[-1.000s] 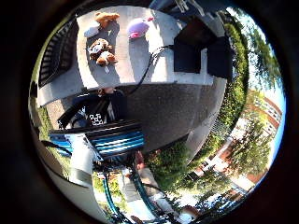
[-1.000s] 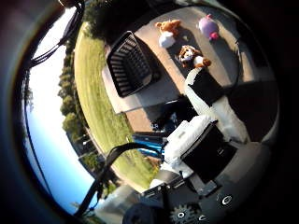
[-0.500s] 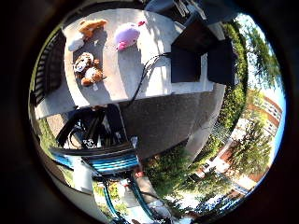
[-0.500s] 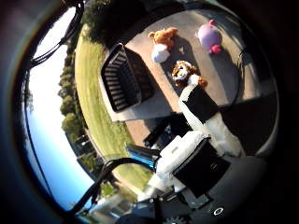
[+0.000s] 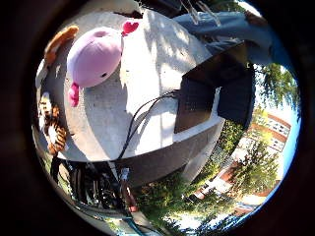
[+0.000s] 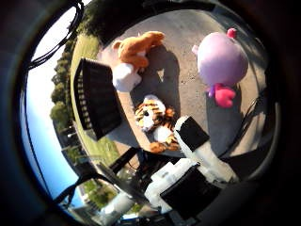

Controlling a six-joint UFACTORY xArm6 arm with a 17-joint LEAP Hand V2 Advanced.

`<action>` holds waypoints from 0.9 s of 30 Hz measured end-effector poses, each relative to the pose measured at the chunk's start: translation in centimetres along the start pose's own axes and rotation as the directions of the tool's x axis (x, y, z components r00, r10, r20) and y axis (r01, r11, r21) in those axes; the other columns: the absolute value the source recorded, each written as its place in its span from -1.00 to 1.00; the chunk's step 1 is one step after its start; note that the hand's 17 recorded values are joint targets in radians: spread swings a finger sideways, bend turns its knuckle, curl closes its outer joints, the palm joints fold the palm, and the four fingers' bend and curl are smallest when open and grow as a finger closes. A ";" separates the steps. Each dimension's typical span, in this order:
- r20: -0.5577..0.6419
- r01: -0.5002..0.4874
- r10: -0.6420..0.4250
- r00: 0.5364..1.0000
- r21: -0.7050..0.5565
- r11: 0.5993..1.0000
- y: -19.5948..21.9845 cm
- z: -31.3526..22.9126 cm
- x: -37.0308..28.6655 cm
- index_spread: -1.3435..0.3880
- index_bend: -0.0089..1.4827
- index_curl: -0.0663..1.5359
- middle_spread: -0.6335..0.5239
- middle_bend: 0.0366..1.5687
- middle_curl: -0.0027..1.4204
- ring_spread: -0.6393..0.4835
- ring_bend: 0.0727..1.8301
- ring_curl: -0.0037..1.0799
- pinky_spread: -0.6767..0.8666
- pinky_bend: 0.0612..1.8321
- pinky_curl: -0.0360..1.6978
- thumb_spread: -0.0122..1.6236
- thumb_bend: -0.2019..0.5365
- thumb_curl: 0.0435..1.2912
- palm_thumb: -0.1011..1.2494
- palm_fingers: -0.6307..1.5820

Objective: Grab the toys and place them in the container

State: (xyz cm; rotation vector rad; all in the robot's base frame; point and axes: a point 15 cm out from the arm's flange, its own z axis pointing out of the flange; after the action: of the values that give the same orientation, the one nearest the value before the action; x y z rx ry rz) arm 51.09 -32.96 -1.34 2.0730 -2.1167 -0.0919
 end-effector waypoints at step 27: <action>-0.086 0.018 -0.021 0.996 -0.044 0.999 0.0 3.1 1.0 -0.15 -0.50 -0.71 -0.25 0.31 0.10 0.08 0.31 0.37 0.29 0.39 -0.22 0.32 -0.39 -0.23 0.62 0.59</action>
State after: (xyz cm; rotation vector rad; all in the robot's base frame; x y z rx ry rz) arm 50.57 -34.23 -4.28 2.0354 -2.0269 -0.0483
